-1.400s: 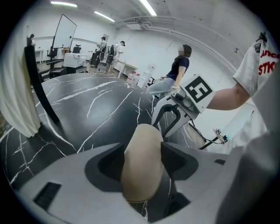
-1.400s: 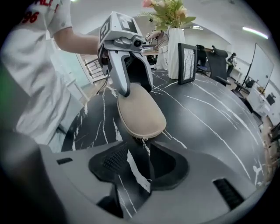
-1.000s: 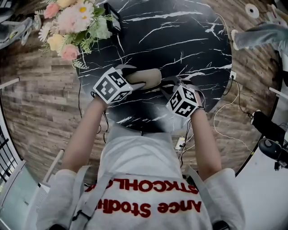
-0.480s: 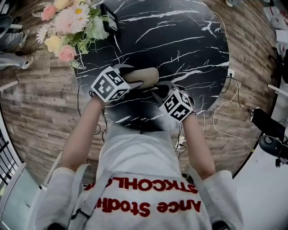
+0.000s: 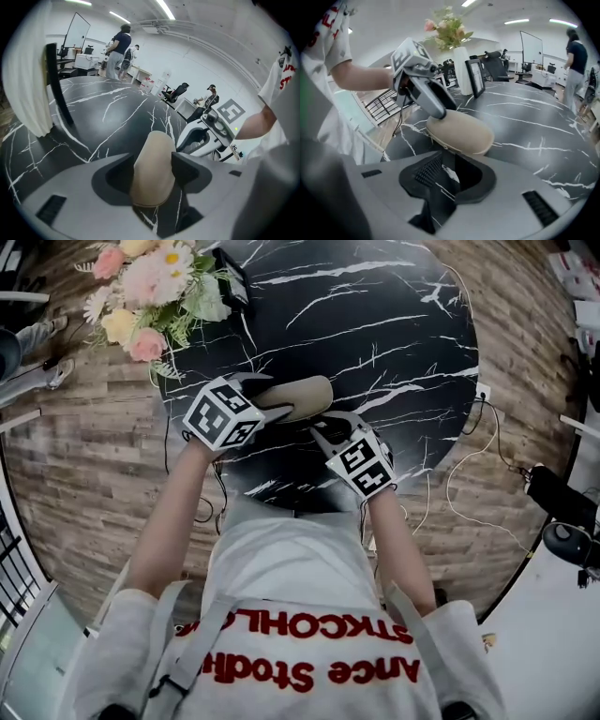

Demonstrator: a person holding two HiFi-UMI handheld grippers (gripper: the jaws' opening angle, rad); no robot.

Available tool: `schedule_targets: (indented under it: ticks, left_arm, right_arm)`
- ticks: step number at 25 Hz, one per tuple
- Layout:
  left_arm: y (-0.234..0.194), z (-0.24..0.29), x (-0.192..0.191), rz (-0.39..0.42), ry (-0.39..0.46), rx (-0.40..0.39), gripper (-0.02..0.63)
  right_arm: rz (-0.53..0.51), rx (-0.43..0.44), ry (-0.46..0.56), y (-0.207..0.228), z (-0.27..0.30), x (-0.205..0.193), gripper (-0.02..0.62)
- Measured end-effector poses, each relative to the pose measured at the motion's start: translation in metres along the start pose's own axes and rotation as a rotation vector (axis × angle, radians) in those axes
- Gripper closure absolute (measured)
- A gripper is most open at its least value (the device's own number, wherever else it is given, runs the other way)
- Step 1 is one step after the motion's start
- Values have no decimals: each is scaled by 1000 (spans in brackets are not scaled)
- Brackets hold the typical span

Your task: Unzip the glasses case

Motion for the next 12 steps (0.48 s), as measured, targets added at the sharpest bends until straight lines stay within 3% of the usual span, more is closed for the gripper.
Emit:
schedule_targets:
  ticks: [3,8,12]
  left_arm:
    - [-9,-14,-15,-57,4,2,350]
    - [-2,-22,-37,-122,-61,-15,368]
    - [16,-22,-58,-213,-87,-100,375]
  right_arm:
    - [-21,-31,-5,13,-6,5,489]
    - [-146,14,-18,19,6,25,424]
    - [-300,74,-69,16,15,30,368]
Point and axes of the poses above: the fingertips, and each gripper's own axes: z forward along the fingers, y to its right, x out of its top, the point moved 2 cm from there along -z, backward along the fingers, and after that the axes turned 7 degrees about -z, right-handed, at the moved point
